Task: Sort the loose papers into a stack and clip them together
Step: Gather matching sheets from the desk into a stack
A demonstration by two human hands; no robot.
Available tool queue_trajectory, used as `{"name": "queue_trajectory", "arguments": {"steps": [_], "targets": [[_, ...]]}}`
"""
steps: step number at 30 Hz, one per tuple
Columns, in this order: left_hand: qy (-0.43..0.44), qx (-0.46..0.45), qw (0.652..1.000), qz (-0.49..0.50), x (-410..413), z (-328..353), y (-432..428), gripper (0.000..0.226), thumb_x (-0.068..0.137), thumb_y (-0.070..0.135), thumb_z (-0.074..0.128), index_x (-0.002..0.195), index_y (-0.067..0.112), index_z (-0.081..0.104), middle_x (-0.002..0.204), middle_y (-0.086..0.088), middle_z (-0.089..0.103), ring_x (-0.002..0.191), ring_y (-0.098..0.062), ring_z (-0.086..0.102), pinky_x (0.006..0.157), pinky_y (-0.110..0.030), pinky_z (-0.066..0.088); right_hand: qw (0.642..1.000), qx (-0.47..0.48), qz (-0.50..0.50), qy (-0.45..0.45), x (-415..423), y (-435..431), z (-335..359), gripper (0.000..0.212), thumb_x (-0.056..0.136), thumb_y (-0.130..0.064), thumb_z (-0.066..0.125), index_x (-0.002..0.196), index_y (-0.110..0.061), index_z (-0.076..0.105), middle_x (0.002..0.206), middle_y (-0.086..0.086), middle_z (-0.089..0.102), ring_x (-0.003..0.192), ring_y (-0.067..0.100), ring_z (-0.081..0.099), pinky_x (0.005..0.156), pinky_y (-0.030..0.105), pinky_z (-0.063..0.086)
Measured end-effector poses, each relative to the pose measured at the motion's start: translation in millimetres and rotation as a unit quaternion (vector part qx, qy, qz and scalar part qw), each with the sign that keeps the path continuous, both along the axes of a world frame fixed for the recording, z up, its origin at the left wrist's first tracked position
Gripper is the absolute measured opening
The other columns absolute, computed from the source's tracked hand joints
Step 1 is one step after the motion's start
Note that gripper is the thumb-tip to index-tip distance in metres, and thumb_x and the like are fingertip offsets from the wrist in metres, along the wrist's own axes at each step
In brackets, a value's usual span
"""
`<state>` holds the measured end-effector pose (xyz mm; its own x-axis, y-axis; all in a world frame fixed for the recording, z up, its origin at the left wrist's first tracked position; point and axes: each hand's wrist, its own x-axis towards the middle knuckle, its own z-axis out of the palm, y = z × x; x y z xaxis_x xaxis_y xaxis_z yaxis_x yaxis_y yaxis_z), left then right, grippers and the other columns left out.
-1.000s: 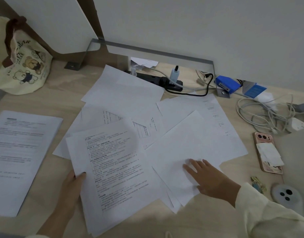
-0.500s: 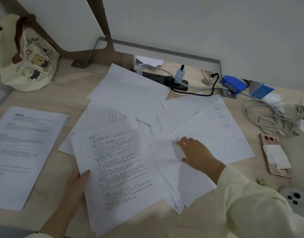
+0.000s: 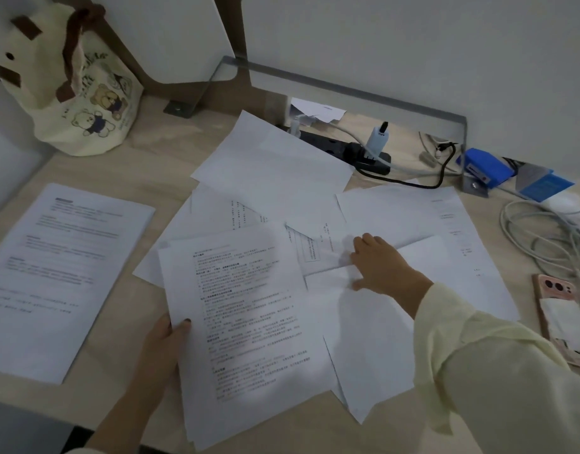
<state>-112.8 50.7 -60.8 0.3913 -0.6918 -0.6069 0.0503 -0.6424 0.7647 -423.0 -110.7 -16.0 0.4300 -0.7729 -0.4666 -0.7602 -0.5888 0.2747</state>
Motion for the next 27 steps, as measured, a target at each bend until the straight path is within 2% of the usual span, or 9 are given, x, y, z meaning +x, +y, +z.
{"name": "queue_trajectory", "arguments": {"steps": [4, 7, 10, 12, 18, 21, 23, 25, 27], "targets": [[-0.002, 0.004, 1.000, -0.005, 1.9, -0.1, 0.3, 0.030, 0.095, 0.013, 0.045, 0.124, 0.012, 0.054, 0.111, -0.006, 0.062, 0.101, -0.027, 0.058, 0.088, -0.042, 0.045, 0.990, -0.090, -0.096, -0.057, -19.1, -0.8, 22.1, 0.028, 0.090, -0.006, 0.043, 0.118, -0.009, 0.048, 0.115, 0.008, 0.055, 0.106, 0.024, 0.051, 0.086, 0.031, 0.038], [-0.007, 0.009, 1.000, -0.004, 1.4, 0.9, -1.0, 0.029, 0.095, 0.012, 0.045, 0.122, 0.008, 0.054, 0.108, -0.008, 0.061, 0.102, -0.030, 0.057, 0.087, -0.041, 0.045, 0.941, -0.240, -0.165, -0.175, -33.1, 1.3, 68.0, 0.017, 0.088, -0.001, 0.049, 0.104, -0.005, 0.055, 0.094, 0.013, 0.062, 0.085, 0.031, 0.057, 0.069, 0.034, 0.038], [-0.004, 0.013, 1.000, -0.003, 0.4, 2.3, -0.1, 0.026, 0.095, 0.012, 0.046, 0.118, 0.007, 0.056, 0.106, -0.010, 0.062, 0.096, -0.030, 0.057, 0.087, -0.042, 0.045, 0.870, -0.382, -0.116, -0.290, -38.2, 20.7, 109.2, 0.010, 0.084, 0.003, 0.059, 0.094, 0.000, 0.060, 0.080, 0.017, 0.061, 0.070, 0.034, 0.055, 0.061, 0.035, 0.041], [0.000, 0.015, 1.000, -0.006, 1.6, 1.9, 1.0, 0.025, 0.094, 0.014, 0.047, 0.116, 0.007, 0.057, 0.108, -0.013, 0.064, 0.096, -0.031, 0.059, 0.090, -0.047, 0.046, 0.855, -0.398, -0.076, -0.323, -32.5, 43.0, 117.6, 0.010, 0.084, 0.001, 0.060, 0.093, -0.003, 0.061, 0.079, 0.015, 0.060, 0.066, 0.029, 0.051, 0.060, 0.034, 0.038], [-0.006, 0.012, 1.000, -0.008, -0.5, 1.4, -0.2, 0.031, 0.094, 0.013, 0.047, 0.122, 0.002, 0.056, 0.115, -0.018, 0.063, 0.099, -0.031, 0.058, 0.088, -0.044, 0.046, 0.932, -0.207, -0.040, -0.296, 10.9, 115.5, 45.0, 0.030, 0.051, -0.003, 0.080, 0.072, -0.014, 0.061, 0.061, 0.002, 0.051, 0.047, 0.017, 0.045, 0.048, 0.023, 0.025], [-0.017, 0.010, 1.000, 0.011, -2.9, -1.9, -0.7, 0.032, 0.094, 0.010, 0.047, 0.123, -0.001, 0.054, 0.118, -0.018, 0.060, 0.104, -0.032, 0.055, 0.091, -0.044, 0.043, 0.945, -0.075, -0.053, -0.313, 30.6, 134.3, -6.8, 0.035, 0.052, -0.018, 0.085, 0.071, -0.019, 0.055, 0.060, -0.005, 0.052, 0.045, 0.010, 0.047, 0.045, 0.019, 0.027], [-0.017, 0.013, 1.000, 0.017, -4.4, -3.4, 0.6, 0.032, 0.094, 0.011, 0.047, 0.123, 0.001, 0.054, 0.119, -0.017, 0.060, 0.108, -0.034, 0.055, 0.092, -0.045, 0.043, 0.945, -0.005, -0.089, -0.315, 38.5, 140.8, -22.1, 0.033, 0.067, -0.040, 0.075, 0.085, -0.022, 0.054, 0.072, -0.007, 0.057, 0.055, 0.008, 0.055, 0.048, 0.017, 0.035], [-0.012, 0.010, 1.000, 0.018, -5.3, -3.9, 3.5, 0.032, 0.094, 0.012, 0.046, 0.124, 0.003, 0.055, 0.118, -0.014, 0.061, 0.106, -0.032, 0.056, 0.091, -0.044, 0.044, 0.927, 0.086, -0.151, -0.333, 40.7, 140.2, -23.7, 0.056, 0.077, -0.064, 0.049, 0.113, -0.020, 0.052, 0.099, -0.005, 0.057, 0.084, 0.010, 0.058, 0.066, 0.018, 0.038], [-0.011, 0.000, 1.000, 0.011, -6.2, -2.5, 6.0, 0.029, 0.095, 0.012, 0.045, 0.121, 0.006, 0.056, 0.112, -0.010, 0.062, 0.100, -0.028, 0.056, 0.088, -0.040, 0.044, 0.894, 0.139, -0.200, -0.377, 33.9, 135.6, -23.7, 0.073, 0.074, -0.072, 0.034, 0.127, -0.023, 0.046, 0.110, -0.007, 0.051, 0.097, 0.007, 0.052, 0.077, 0.019, 0.037]]}}
